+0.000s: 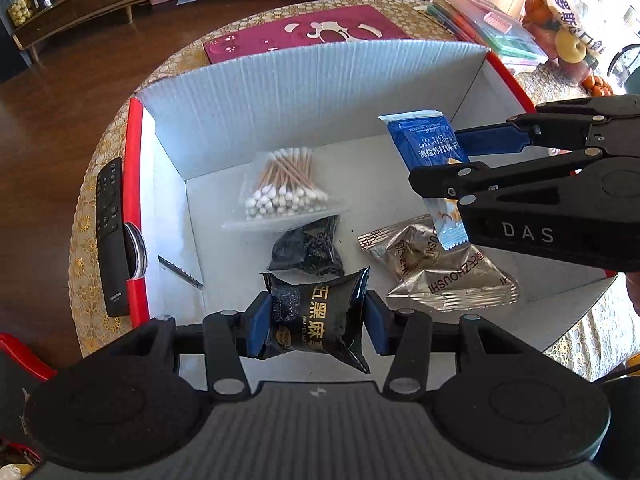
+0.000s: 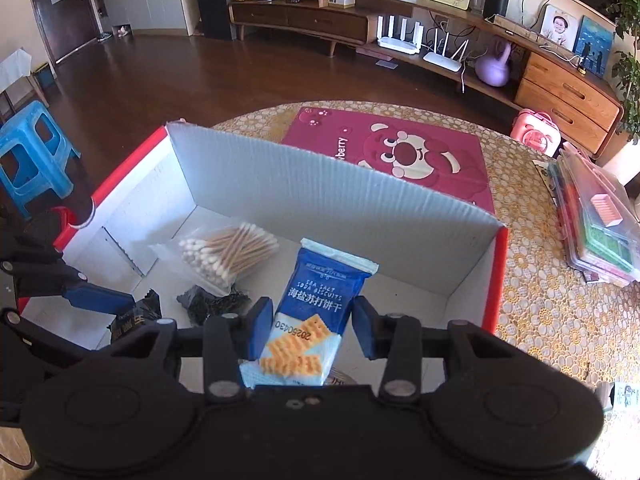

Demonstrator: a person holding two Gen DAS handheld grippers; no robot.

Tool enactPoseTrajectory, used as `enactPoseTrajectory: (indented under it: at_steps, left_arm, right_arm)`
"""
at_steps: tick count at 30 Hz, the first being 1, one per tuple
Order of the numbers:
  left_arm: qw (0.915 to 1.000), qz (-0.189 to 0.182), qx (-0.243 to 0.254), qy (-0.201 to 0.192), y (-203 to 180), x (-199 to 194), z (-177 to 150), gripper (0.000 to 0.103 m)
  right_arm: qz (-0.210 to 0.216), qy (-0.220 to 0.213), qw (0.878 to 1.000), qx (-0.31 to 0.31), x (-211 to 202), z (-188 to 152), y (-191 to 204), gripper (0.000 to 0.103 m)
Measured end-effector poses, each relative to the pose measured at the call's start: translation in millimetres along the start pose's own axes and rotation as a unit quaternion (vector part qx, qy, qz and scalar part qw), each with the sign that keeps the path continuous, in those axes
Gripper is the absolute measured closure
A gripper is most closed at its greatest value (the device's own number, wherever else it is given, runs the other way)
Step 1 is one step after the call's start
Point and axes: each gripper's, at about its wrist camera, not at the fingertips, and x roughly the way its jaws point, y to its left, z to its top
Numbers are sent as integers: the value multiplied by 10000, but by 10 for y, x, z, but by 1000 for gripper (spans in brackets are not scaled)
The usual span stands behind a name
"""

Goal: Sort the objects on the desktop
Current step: 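Lower the dark bag and cracker packet into the box and open both grippers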

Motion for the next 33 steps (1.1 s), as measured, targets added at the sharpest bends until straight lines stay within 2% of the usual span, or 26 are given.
enactPoseTrajectory:
  at_steps: [20, 28, 33]
  left_arm:
    - [9990, -76, 159, 406, -5, 252, -95, 55]
    - [9990, -18, 164, 405, -30, 273, -106, 51]
    - [9992, -24, 86, 395, -38, 229, -122, 47]
  right_arm:
    - [48, 368, 9993, -33, 235, -65, 61, 61]
    - [15, 332, 9994, 55, 202, -64, 10, 58]
    - [7, 264, 9996, 108, 116, -65, -16, 47]
